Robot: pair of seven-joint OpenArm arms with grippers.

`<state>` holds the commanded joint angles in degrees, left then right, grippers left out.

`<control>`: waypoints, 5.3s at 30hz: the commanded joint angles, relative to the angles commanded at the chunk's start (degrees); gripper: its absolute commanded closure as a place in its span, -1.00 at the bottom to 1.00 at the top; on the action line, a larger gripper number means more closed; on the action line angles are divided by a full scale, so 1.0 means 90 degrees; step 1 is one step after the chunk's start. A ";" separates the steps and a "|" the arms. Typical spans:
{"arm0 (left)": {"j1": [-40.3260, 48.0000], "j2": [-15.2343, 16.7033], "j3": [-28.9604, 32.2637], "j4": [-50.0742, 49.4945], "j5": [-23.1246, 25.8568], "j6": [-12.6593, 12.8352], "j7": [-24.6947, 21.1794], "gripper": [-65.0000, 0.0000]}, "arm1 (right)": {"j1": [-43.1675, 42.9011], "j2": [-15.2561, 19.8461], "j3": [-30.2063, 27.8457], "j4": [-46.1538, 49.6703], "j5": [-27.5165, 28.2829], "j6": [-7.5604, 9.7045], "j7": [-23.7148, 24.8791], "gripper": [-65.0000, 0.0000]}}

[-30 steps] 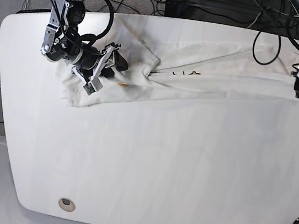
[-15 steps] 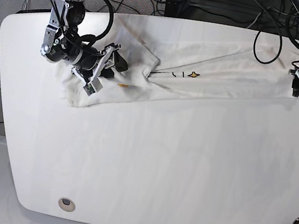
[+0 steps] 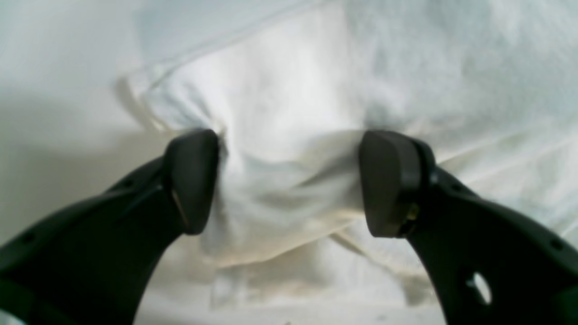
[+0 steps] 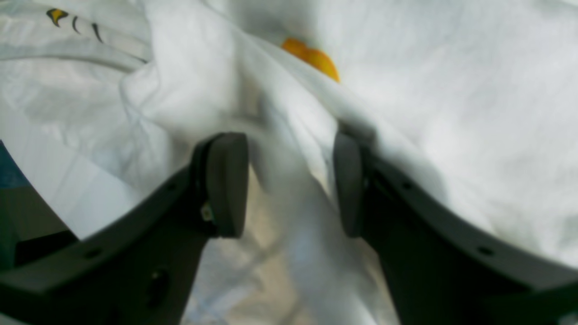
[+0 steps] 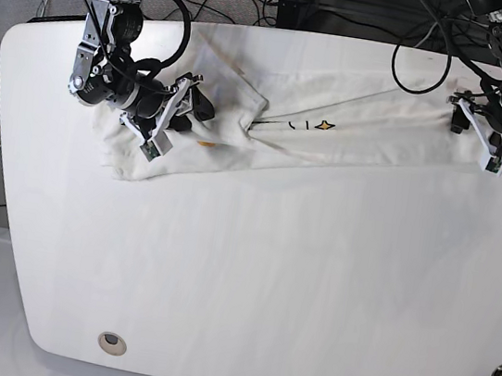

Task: Fold the T-shirt properly
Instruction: 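Pull the strip's end outward with the left gripper to straighten it, then grasp the strip's end with the left gripper and lift it, then fold the held end over toward the right gripper with the left gripper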

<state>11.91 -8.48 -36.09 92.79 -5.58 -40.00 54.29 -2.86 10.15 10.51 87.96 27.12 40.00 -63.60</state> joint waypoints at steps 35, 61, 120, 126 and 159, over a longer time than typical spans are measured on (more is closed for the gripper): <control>-0.1631 -0.0137 0.0332 -0.0537 0.0391 0.0000 -0.0615 -0.43 | 0.0400 0.0371 0.0010 -0.0020 -0.0020 0.0000 0.0225 0.09; -0.1983 -0.0664 -0.1221 -0.1407 -0.0967 0.0000 0.0127 -0.43 | 0.0381 0.0361 -0.0020 -0.0020 -0.0010 0.0000 0.0225 0.09; -0.1631 0.1534 0.1299 0.0195 -0.1231 0.0000 0.1045 1.00 | 0.0371 0.0361 -0.0029 -0.0020 0.0000 0.0000 0.0225 0.09; -0.1631 0.1534 0.1680 0.0762 -0.1231 0.0000 0.1260 1.00 | 0.0371 0.0352 -0.0029 -0.0020 0.0000 0.0000 0.0225 0.09; -0.1778 0.1943 0.3048 0.1592 -0.1250 0.0000 0.1983 1.00 | 0.0283 0.0098 -0.0029 -0.0020 0.0000 0.0000 0.0225 0.09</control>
<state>-4.09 9.00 -8.66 107.12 -16.84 -40.00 72.13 -0.31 11.03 10.24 87.78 27.12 40.00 -61.58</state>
